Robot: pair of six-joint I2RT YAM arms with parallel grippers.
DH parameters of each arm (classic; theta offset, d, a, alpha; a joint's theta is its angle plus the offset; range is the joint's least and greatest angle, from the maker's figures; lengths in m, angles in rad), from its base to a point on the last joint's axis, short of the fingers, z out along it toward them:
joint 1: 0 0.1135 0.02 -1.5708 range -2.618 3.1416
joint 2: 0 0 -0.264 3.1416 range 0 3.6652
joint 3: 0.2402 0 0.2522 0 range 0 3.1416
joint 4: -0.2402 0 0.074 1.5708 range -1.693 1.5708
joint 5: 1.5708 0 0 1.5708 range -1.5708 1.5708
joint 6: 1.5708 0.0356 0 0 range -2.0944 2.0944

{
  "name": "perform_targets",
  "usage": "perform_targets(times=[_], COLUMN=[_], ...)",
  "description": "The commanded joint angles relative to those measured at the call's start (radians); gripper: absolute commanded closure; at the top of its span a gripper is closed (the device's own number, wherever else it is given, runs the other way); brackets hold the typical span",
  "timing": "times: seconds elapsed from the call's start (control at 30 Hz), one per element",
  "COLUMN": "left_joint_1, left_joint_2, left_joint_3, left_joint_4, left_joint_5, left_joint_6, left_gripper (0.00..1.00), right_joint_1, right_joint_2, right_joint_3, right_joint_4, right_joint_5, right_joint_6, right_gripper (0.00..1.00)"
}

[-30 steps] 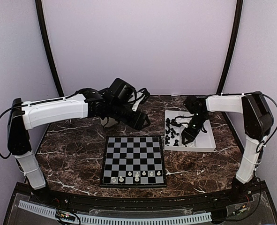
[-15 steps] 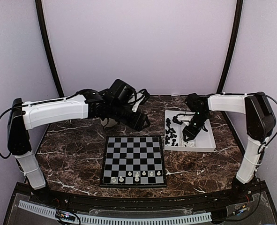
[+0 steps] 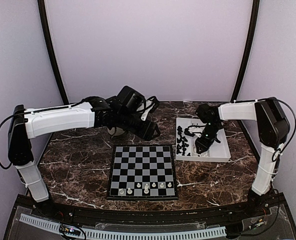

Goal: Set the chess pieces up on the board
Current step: Pick up the pawn from the storage box.

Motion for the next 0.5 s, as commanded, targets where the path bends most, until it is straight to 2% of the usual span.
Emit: perform_targets(times=[0.0, 0.27, 0.47], left_joint_1=[0.001, 0.001, 0.0], left_joint_2=[-0.032, -0.025, -0.018], left_joint_3=[-0.013, -0.015, -0.009], left_joint_4=[0.013, 0.022, 0.038], left_joint_5=[0.006, 0.014, 0.019], left_joint_6=[-0.007, -0.008, -0.004], left_gripper=[0.39, 0.39, 0.39], right_joint_1=[0.001, 0.0, -0.003], right_joint_2=[0.018, 0.016, -0.046], right_joint_3=[-0.012, -0.014, -0.012], right_joint_4=[0.02, 0.031, 0.009], right_joint_5=[0.033, 0.033, 0.046], right_joint_6=[0.01, 0.009, -0.004], right_gripper=[0.72, 0.85, 0.9])
